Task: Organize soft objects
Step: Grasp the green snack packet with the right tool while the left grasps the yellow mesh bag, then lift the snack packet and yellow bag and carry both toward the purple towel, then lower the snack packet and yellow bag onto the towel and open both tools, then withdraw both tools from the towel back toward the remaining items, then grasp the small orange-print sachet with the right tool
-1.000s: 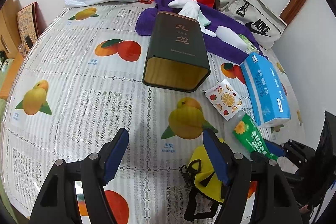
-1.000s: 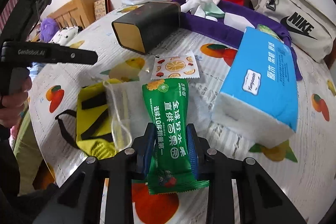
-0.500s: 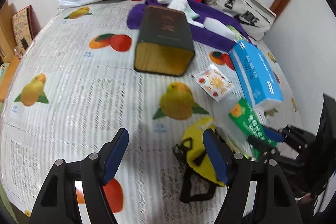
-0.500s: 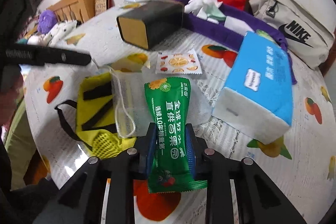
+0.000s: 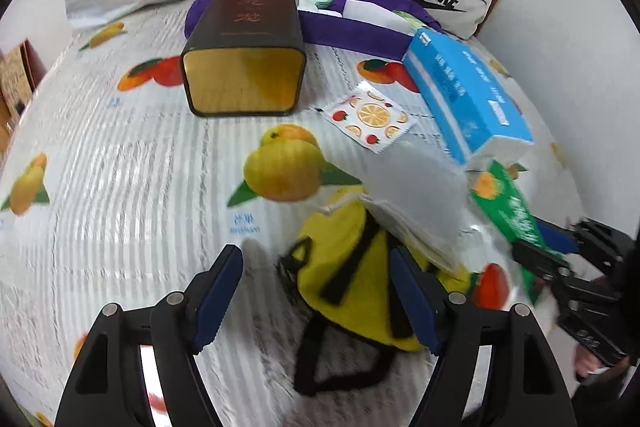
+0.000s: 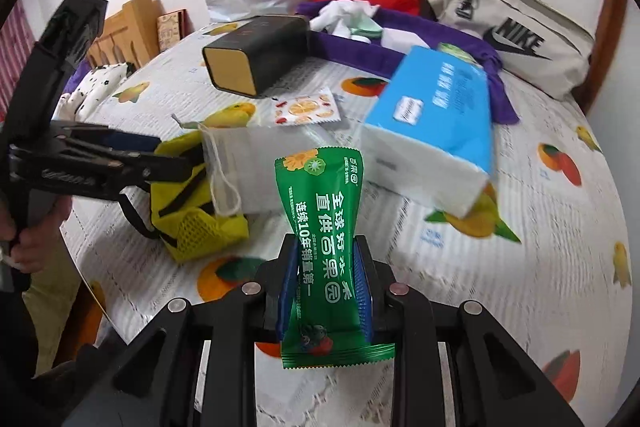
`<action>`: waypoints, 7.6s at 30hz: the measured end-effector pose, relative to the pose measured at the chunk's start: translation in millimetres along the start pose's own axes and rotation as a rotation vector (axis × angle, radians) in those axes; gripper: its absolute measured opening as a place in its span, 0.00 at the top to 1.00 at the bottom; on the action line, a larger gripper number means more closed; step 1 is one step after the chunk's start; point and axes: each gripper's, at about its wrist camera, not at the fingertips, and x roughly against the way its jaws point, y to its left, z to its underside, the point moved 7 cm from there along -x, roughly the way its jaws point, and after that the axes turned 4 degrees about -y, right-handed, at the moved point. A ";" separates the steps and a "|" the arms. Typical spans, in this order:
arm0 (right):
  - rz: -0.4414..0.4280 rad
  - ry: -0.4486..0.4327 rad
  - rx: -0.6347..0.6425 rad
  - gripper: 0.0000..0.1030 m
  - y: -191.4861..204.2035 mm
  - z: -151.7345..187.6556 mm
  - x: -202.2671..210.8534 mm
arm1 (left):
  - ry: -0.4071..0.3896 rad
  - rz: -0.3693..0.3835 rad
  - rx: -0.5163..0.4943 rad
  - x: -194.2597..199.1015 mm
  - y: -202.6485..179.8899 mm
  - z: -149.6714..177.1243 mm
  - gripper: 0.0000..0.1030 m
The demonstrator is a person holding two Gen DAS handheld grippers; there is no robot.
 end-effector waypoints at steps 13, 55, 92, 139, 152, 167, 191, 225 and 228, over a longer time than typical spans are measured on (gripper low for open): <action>0.057 0.019 -0.074 0.74 -27.8 13.2 2.1 | -0.049 0.030 -0.040 -3.4 -1.7 -8.1 0.72; 0.105 0.011 -0.096 0.74 -40.7 1.5 24.7 | -0.168 -0.101 0.124 74.2 62.3 -16.4 0.73; 0.121 -0.063 -0.103 0.74 -77.6 -84.6 25.9 | -0.221 -0.083 0.126 74.9 62.0 -113.2 0.73; 0.160 -0.040 -0.102 0.74 -162.5 -221.1 -116.6 | -0.169 -0.044 0.109 -56.7 53.0 -281.3 0.72; 0.141 0.045 -0.107 0.72 -174.2 -218.8 -161.9 | -0.114 -0.025 0.106 -102.5 49.0 -292.2 0.71; 0.149 0.017 -0.103 0.45 -172.1 -220.9 -148.5 | -0.111 -0.050 0.079 -100.9 42.7 -294.1 0.37; 0.009 -0.077 -0.069 0.45 -58.1 -152.0 -30.8 | -0.163 -0.066 0.081 41.4 32.5 -180.0 0.36; 0.054 0.080 0.094 0.34 41.7 -104.8 -91.7 | -0.058 -0.092 0.198 33.9 106.7 -47.5 0.35; 0.062 0.111 0.098 0.34 43.1 -104.6 -109.0 | -0.054 -0.081 0.202 25.4 113.2 -51.6 0.35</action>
